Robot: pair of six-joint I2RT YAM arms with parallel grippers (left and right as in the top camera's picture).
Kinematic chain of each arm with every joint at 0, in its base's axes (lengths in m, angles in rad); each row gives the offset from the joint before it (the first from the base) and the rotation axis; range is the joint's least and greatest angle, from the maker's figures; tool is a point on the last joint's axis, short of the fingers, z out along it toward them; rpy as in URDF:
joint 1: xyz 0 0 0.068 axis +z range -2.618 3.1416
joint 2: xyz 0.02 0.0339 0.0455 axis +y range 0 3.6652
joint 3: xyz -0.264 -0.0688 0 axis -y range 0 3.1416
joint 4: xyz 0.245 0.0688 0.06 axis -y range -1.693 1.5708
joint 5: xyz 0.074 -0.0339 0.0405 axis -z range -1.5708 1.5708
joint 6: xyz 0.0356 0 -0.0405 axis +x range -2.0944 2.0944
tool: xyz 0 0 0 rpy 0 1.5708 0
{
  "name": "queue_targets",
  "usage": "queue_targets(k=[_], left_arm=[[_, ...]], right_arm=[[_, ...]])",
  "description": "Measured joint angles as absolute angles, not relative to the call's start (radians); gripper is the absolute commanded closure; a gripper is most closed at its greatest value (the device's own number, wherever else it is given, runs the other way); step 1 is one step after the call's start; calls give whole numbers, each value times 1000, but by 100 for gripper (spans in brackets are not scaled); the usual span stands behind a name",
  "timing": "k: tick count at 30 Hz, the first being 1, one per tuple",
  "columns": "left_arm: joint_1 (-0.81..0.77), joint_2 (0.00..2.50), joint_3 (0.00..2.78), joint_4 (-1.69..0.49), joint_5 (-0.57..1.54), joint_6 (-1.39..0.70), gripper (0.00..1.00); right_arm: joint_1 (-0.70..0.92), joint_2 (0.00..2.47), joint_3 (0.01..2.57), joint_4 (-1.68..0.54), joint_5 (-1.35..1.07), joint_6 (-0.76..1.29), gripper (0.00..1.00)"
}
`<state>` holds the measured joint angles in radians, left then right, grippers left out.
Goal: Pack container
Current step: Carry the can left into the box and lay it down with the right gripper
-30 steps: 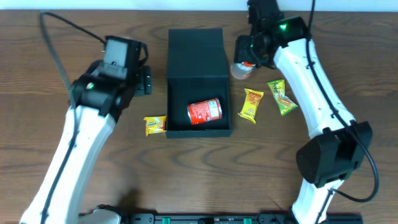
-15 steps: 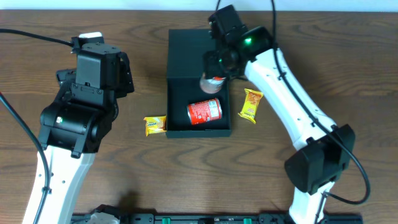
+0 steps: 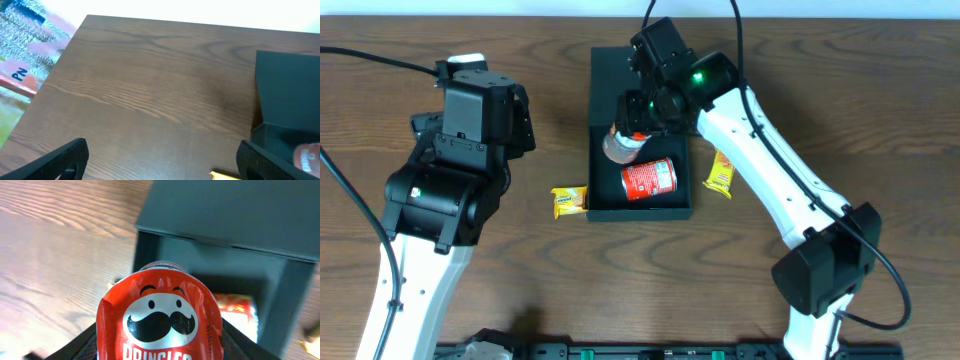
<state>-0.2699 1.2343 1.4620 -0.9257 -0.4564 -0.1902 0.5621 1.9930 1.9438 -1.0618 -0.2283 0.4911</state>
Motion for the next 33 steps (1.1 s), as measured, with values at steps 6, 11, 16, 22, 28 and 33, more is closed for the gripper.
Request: queue_targets(k=[6, 11, 16, 22, 28, 33], left_arm=[[-270, 1234, 1462, -928, -456, -190, 5], [-270, 1234, 1462, -931, -456, -190, 5], [-270, 1234, 1462, -931, -456, -190, 5], [-270, 1234, 1462, -932, -456, -190, 5], [-270, 1234, 1462, -934, -456, -190, 4], [-270, 1234, 1462, -936, -456, -190, 5]], right_arm=[[505, 1991, 1814, -939, -375, 524, 48], [443, 1991, 1690, -838, -503, 538, 44], [410, 1991, 1581, -721, -631, 553, 45], [410, 1991, 1483, -627, -690, 601, 25], [403, 1991, 1475, -605, -708, 620, 7], [366, 1991, 1475, -604, -705, 618, 11]])
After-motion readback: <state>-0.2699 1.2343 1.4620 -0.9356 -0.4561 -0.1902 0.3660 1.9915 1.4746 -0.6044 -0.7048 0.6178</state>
